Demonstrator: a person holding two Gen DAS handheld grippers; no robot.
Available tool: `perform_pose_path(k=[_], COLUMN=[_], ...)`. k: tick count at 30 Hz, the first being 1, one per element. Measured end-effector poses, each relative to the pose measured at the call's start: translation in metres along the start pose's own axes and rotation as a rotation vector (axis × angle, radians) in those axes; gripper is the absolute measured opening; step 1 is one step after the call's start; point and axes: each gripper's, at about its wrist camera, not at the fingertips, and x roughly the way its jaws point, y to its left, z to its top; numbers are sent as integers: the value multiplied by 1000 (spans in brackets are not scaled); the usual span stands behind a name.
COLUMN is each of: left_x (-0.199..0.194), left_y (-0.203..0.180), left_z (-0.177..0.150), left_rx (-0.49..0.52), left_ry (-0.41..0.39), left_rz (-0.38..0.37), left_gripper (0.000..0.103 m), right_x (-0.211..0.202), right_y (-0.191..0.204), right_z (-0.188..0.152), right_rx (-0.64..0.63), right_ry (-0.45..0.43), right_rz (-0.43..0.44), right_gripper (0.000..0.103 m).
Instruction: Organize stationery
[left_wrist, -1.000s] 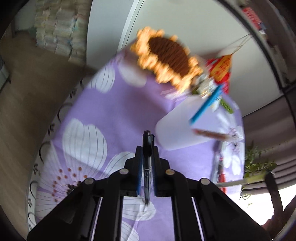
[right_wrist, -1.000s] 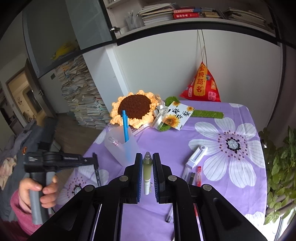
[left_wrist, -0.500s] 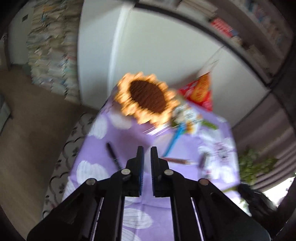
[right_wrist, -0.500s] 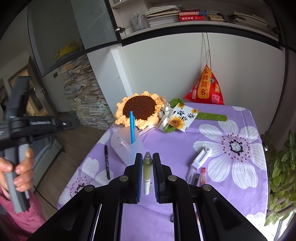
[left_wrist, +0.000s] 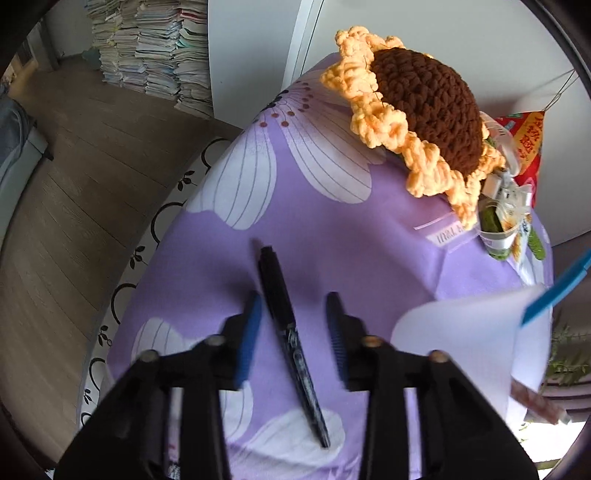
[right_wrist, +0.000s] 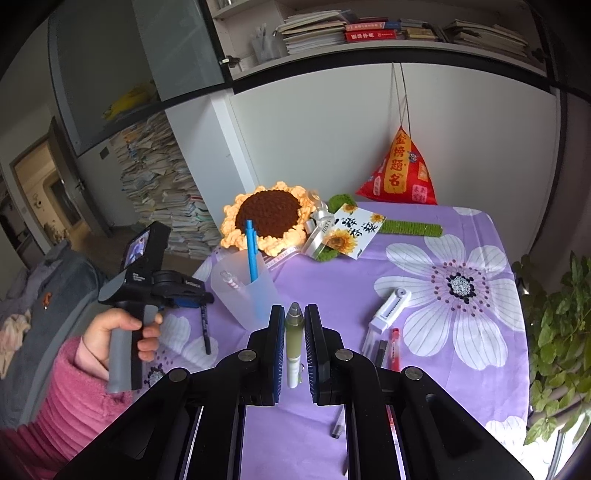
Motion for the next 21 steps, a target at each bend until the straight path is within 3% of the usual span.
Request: perform_pose_path(k=[2, 4, 11, 15, 21], left_x=[2, 3, -17, -62, -146], left_y=[-5, -8, 4, 1, -17], left_z=[1, 1, -9, -18, -32], left_rx=[26, 48, 52, 83, 147], left_ry=[-19, -26, -33, -126, -326], left_rz=[39, 58, -43, -108, -211], left_gripper=[30, 9, 9, 9, 9], right_x=[2, 3, 5, 8, 10], right_y=[-1, -2, -5, -2, 5], right_z=[0, 0, 2, 4, 3], right_rx=[3, 7, 13, 6, -6], right_ry=[4, 7, 2, 4, 10], right_rz=[-1, -3, -4, 2, 15], right_gripper=[12, 12, 12, 12, 12])
